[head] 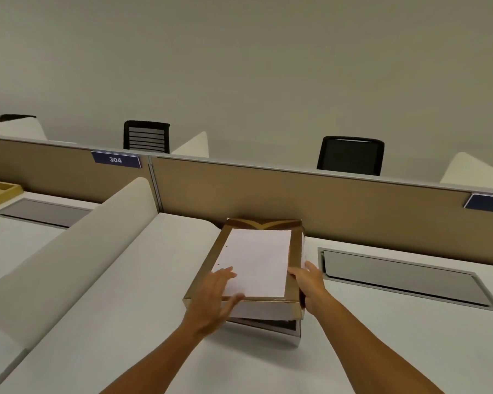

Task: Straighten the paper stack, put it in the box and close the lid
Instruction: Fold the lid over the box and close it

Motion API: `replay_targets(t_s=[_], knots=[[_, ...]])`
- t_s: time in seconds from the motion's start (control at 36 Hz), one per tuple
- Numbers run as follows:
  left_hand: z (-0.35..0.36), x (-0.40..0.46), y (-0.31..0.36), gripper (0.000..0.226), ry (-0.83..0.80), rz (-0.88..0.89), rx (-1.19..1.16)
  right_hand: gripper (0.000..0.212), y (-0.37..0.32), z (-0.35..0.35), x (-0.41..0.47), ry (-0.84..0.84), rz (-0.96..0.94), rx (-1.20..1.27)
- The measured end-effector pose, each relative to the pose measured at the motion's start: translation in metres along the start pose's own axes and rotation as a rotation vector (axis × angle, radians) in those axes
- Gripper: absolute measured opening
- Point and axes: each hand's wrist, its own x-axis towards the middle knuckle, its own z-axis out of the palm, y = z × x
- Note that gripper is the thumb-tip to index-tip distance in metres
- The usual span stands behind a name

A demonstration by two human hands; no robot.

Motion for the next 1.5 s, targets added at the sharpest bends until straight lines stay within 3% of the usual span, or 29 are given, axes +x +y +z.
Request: replay_targets(t_s=[0.11,0.19,0.25,0.31,0.5,0.69,0.86,0.97,1.11,1.33,1.5], knots=[[-0.014,0.021,-0.024,0.059,0.113,-0.385,-0.002,0.064,0.010,-0.002,0.003,0.007,-0.001,0.026],[-0.020,0.030,-0.040,0.065,0.023,-0.666,-0.106,0.062,0.018,-0.002,0.007,0.015,0.006,0.002],[-0.020,0.030,-0.049,0.068,-0.093,-0.748,-0.224,0.060,0.023,-0.002,0.010,0.028,0.013,-0.018],[-0.017,0.028,-0.052,0.058,-0.166,-0.737,-0.270,0.058,0.027,0.000,0.013,0.044,0.023,-0.050],[-0.013,0.026,-0.050,0.039,-0.142,-0.675,-0.200,0.059,0.031,0.005,0.020,0.072,0.047,-0.148],[-0.012,0.027,-0.060,0.032,-0.138,-0.659,-0.099,0.054,0.033,0.003,0.027,0.072,0.049,-0.308],[-0.010,0.031,-0.059,0.042,-0.152,-0.668,-0.110,0.031,0.038,0.003,0.030,0.059,0.053,-0.463],[-0.003,0.031,-0.059,0.046,-0.171,-0.593,-0.055,0.057,0.043,0.001,0.028,0.013,0.014,-0.527],[0.000,0.034,-0.063,0.049,-0.208,-0.606,-0.016,0.049,0.042,0.001,0.028,-0.001,-0.028,-0.589],[0.007,0.035,-0.072,0.050,-0.247,-0.579,0.063,0.052,0.045,0.004,0.035,-0.013,0.020,-0.595],[0.012,0.034,-0.076,0.048,-0.258,-0.566,0.098,0.066,0.055,0.009,0.038,0.015,0.003,-0.659]])
